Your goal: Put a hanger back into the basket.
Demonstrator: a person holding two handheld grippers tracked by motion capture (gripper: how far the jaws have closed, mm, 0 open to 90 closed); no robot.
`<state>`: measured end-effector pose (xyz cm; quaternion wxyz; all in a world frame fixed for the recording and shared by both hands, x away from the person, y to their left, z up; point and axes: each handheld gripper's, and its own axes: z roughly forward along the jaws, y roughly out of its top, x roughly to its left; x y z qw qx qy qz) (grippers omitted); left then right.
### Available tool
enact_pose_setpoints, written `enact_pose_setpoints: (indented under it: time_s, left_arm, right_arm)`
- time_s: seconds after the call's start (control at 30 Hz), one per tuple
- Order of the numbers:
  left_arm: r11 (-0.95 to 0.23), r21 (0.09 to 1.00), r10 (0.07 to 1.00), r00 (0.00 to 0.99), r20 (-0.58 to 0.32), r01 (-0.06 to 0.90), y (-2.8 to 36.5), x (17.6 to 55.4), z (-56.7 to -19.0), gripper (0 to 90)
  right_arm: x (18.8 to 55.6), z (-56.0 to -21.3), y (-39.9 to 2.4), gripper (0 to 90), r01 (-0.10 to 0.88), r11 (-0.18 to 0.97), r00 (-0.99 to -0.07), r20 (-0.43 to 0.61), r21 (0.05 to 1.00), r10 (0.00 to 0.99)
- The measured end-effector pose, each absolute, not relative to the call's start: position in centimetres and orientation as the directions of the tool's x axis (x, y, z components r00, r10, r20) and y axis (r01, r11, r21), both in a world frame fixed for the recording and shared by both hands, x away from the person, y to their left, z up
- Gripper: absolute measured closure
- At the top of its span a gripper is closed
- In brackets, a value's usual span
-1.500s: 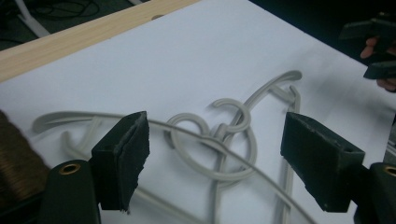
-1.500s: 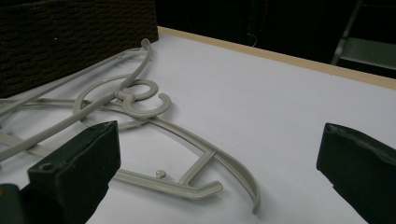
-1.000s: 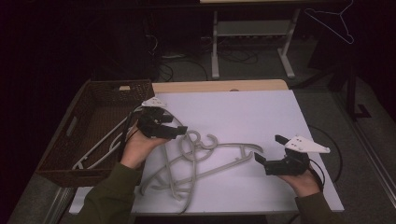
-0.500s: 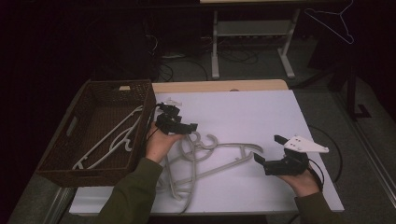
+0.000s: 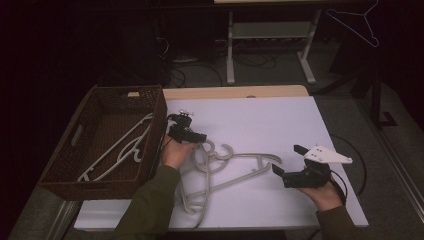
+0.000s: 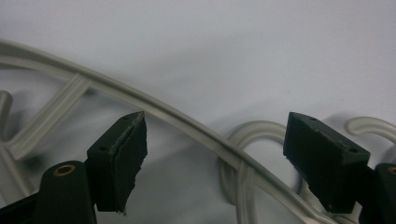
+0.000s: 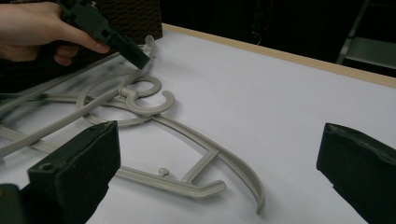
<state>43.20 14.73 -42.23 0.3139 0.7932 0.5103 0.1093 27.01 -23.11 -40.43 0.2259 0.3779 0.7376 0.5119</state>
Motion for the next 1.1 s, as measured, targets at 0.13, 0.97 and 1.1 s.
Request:
enact_pose_setpoints:
  time_s: [0.13, 0.97, 1.1]
  left_arm:
    - [-0.262, 0.589, 0.882, 0.437, -0.175, 0.764, 14.8, 43.8, -43.1, 25.3]
    - [-0.276, 0.591, 0.822, 0.504, -0.263, 0.758, 12.3, 44.0, -43.1, 56.6]
    - [-0.310, 0.594, 0.798, 0.543, -0.262, 0.742, 11.0, 43.7, -42.7, 59.0]
  right_arm:
    - [27.0, -40.4, -23.1, 0.0, 0.326, 0.190, -0.612, 0.054, 0.926, 0.789]
    - [27.1, -40.4, -23.2, 0.0, 0.323, 0.189, -0.613, 0.053, 0.927, 0.788]
    - [27.1, -40.4, -23.2, 0.0, 0.322, 0.189, -0.613, 0.052, 0.928, 0.788]
